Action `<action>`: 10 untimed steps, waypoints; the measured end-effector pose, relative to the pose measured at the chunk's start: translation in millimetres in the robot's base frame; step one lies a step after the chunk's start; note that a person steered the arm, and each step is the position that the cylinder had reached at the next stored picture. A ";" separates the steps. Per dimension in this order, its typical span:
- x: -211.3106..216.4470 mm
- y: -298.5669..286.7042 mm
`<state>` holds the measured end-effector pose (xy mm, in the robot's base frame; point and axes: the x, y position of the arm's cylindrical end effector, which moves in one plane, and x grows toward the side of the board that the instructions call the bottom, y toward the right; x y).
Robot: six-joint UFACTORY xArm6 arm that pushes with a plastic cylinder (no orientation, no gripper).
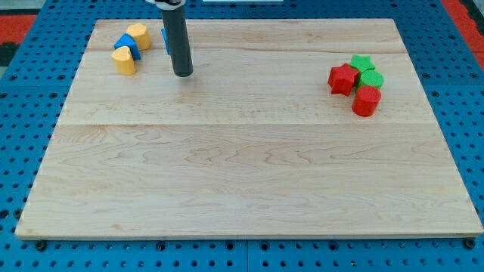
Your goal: Slide the yellow hexagon towards the center
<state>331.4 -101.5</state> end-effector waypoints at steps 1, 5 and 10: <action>0.0 0.3; 66.0 -60.5; -22.4 -150.6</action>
<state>309.0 -252.2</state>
